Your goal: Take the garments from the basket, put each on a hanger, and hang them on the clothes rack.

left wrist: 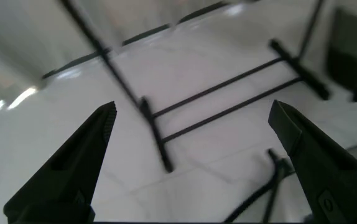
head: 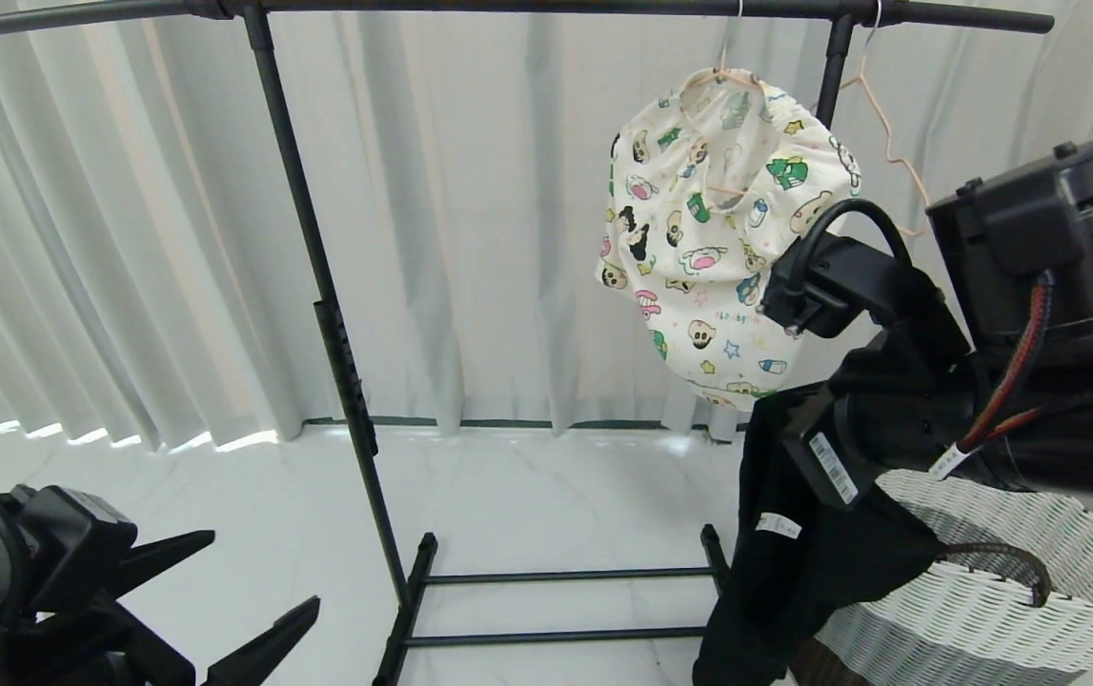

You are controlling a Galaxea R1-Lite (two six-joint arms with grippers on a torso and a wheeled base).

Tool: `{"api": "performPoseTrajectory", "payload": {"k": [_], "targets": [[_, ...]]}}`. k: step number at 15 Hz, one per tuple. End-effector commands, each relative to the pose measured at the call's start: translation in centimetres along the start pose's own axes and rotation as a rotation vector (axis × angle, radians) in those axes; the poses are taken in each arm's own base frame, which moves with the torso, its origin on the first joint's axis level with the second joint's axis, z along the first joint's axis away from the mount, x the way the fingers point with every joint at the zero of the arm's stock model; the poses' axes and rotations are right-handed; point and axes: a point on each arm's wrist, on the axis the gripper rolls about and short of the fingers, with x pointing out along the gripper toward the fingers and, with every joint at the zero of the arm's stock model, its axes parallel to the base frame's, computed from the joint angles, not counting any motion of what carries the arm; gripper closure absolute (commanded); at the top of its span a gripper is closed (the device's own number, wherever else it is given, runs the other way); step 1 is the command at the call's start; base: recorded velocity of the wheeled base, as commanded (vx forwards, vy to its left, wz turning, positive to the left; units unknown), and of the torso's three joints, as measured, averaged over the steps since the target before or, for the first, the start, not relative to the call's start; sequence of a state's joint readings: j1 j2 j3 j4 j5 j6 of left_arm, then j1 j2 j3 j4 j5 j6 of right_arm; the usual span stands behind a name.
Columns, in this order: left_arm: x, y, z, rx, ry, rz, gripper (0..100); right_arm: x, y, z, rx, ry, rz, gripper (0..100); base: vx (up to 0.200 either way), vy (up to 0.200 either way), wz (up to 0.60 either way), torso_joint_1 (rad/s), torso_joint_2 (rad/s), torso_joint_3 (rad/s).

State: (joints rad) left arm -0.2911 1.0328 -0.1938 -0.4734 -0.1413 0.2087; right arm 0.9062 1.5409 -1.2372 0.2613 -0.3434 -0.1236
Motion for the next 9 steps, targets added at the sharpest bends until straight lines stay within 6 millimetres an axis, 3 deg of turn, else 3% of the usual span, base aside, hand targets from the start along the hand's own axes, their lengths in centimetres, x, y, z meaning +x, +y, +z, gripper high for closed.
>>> {"api": "performPoseTrajectory", "payload": {"k": [1,6,9], "targets": [[0.5,-2.7,3.7,-0.067,-0.109,-0.251,0,0.9,1.5,1.2,-0.001,-0.016,0.052,100,0.0,0.0,0.0,0.0,0.0,0.0],[4.6,-7.1,7.3,-0.066,-0.051,-0.477,0,1.0,2.7,2.6,0.008,-0.092,0.105,100,0.0,0.0,0.0,0.0,0.0,0.0],[9.0,-10.2,9.1,-0.039,-0.003,-0.541,0,0.9,2.9,2.7,0.005,-0.1,0.111,100,0.0,0.0,0.0,0.0,0.0,0.0]]}}
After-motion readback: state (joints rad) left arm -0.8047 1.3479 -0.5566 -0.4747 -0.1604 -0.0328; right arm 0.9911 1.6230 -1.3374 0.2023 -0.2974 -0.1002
